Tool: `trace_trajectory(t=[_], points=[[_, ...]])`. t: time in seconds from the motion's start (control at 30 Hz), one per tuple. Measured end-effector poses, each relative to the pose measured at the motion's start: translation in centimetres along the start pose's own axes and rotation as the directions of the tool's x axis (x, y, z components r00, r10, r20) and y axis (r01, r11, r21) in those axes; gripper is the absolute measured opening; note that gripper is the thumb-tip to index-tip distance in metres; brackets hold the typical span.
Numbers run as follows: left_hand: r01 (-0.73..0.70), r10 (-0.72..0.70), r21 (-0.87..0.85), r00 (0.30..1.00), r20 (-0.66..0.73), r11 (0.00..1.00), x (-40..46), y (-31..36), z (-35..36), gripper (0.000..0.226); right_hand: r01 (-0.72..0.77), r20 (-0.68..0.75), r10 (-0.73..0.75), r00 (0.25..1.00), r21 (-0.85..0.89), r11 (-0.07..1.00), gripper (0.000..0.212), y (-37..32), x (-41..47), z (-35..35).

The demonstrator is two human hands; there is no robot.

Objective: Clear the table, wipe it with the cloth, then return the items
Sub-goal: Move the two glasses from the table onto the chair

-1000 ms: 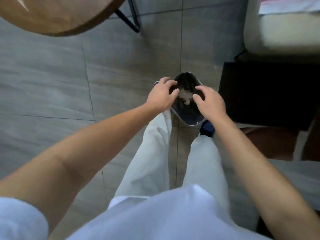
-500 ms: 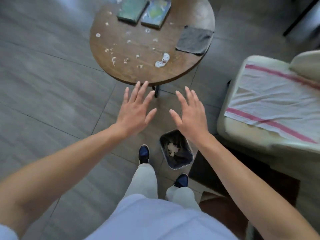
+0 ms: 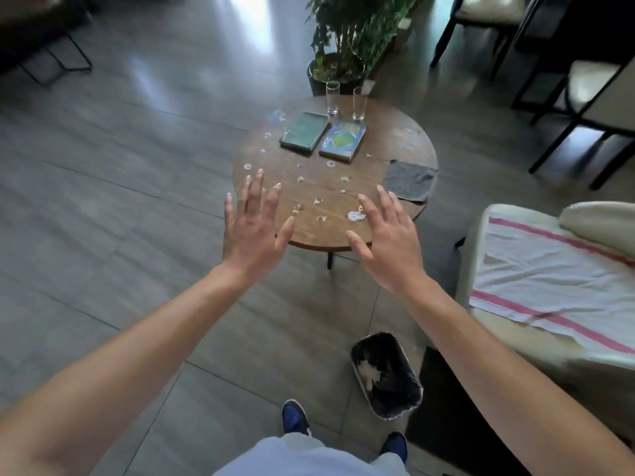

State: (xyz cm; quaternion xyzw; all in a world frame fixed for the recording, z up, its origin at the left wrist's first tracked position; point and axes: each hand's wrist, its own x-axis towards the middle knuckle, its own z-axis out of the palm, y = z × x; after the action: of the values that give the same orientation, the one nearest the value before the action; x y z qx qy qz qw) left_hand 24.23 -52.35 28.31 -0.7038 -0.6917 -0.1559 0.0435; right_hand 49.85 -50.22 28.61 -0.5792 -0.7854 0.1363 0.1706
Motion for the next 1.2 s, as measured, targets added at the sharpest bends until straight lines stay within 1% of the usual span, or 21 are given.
trace_trajectory(t=[0.13,0.33,0.5,0.67,0.8,0.9,1.03,1.2], points=[[-0.043,0.04,-0.058,0.998,-0.055,0.997,2.5,-4.9,-1.3,0.066,-0.058,-0.102,0.06,0.993,0.014,0.998,0.071,-4.1,2.4,-0.1],[-0.079,0.068,-0.106,0.992,-0.103,0.991,8.1,-9.2,-3.4,0.066,-0.093,-0.147,0.103,0.984,0.075,0.993,0.068,-8.6,7.6,-1.3],[-0.107,0.09,-0.103,0.982,-0.165,0.989,14.7,-11.0,-5.2,0.067,-0.083,-0.236,0.104,0.966,0.099,0.992,0.068,-10.3,14.2,-3.1],[-0.122,0.101,-0.09,0.974,-0.204,0.988,21.0,-12.3,-4.8,0.066,-0.052,-0.303,0.087,0.949,0.122,0.991,0.066,-10.2,21.2,-3.1],[-0.118,0.1,-0.076,0.973,-0.207,0.99,25.8,-13.7,-3.9,0.065,-0.033,-0.277,0.066,0.959,0.123,0.992,0.066,-9.9,26.8,-2.6],[-0.099,0.084,-0.075,0.981,-0.174,0.992,29.1,-15.2,-2.8,0.065,-0.023,-0.259,0.053,0.964,0.119,0.993,0.065,-9.9,30.3,-2.1],[-0.098,0.082,-0.095,0.985,-0.153,0.991,33.0,-17.2,-0.9,0.066,-0.051,-0.255,0.079,0.964,0.115,0.992,0.064,-9.3,33.8,-1.2],[-0.128,0.106,-0.153,0.984,-0.141,0.98,37.9,-19.5,1.9,0.064,-0.13,-0.24,0.15,0.959,0.096,0.987,0.065,-9.0,37.2,0.4]])
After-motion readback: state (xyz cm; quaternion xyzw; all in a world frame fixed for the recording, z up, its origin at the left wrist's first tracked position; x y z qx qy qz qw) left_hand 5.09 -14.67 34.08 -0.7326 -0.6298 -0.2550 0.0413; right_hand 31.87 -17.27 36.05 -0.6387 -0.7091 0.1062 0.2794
